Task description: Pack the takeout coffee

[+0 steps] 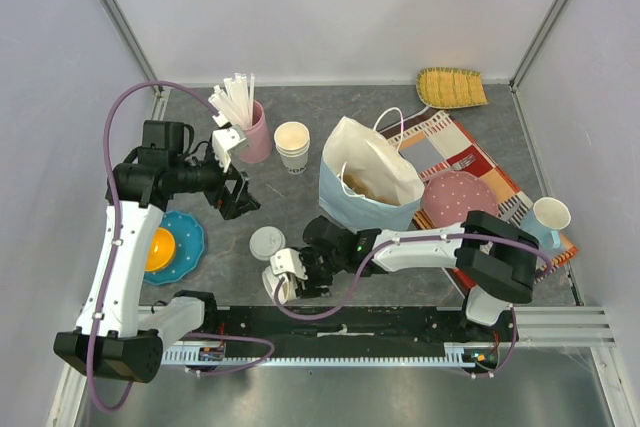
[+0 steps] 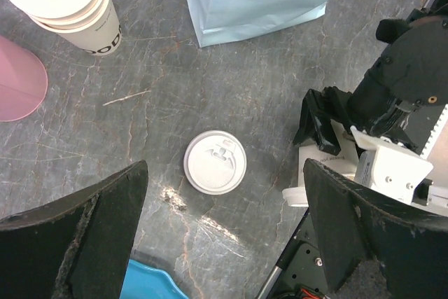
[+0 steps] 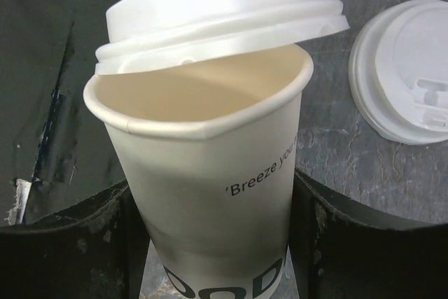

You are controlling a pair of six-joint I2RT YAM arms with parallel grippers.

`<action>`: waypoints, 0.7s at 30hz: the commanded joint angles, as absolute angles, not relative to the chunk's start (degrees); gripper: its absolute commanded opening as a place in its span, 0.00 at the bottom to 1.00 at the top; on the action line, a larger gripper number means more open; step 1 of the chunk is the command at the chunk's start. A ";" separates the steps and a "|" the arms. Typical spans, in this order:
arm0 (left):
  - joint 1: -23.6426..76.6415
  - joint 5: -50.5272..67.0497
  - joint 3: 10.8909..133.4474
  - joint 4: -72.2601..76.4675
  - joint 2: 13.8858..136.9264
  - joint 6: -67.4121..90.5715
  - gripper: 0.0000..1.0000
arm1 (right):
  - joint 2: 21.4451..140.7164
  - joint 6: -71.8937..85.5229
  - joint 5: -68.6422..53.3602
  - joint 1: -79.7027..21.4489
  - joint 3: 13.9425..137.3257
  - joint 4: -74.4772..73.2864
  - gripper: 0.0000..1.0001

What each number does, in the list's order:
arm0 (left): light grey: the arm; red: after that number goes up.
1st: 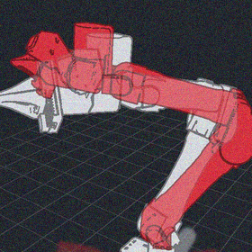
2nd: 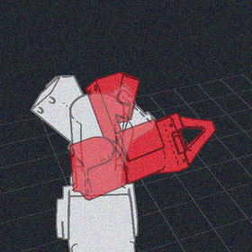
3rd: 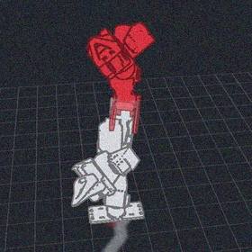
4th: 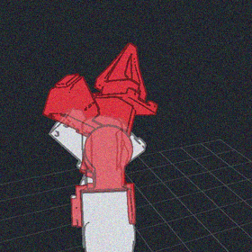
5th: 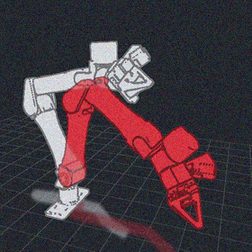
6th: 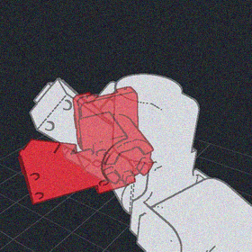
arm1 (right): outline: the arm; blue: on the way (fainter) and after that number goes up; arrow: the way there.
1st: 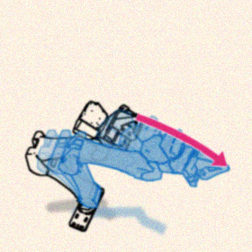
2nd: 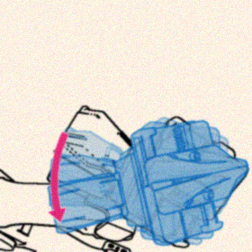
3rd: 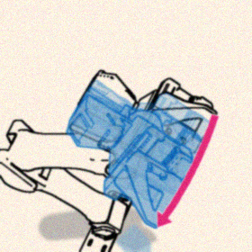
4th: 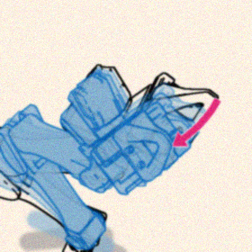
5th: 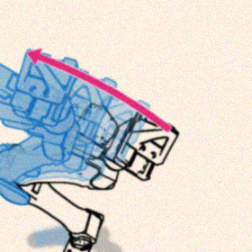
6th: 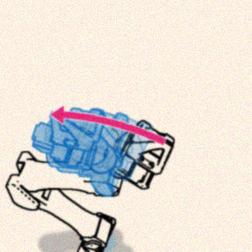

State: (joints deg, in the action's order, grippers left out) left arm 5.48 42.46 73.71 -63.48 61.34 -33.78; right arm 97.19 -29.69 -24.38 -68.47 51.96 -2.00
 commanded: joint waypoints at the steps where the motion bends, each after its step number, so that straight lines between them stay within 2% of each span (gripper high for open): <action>1: 5.27 43.07 74.70 -62.31 61.70 -34.72 0.98 | 92.90 -24.27 -25.32 -68.38 48.61 8.69 0.70; 8: 5.27 43.42 76.72 -62.84 62.49 -34.45 0.98 | 88.60 -16.53 -21.19 -68.20 41.84 23.36 0.69; 21: 5.27 49.39 90.79 -64.34 64.42 -25.49 0.96 | 79.72 -9.85 -16.00 -68.20 39.64 29.88 0.68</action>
State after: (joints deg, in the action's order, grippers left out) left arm 5.48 45.23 86.80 -64.60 64.88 -30.48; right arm 83.11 -13.58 -17.76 -68.29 40.60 23.27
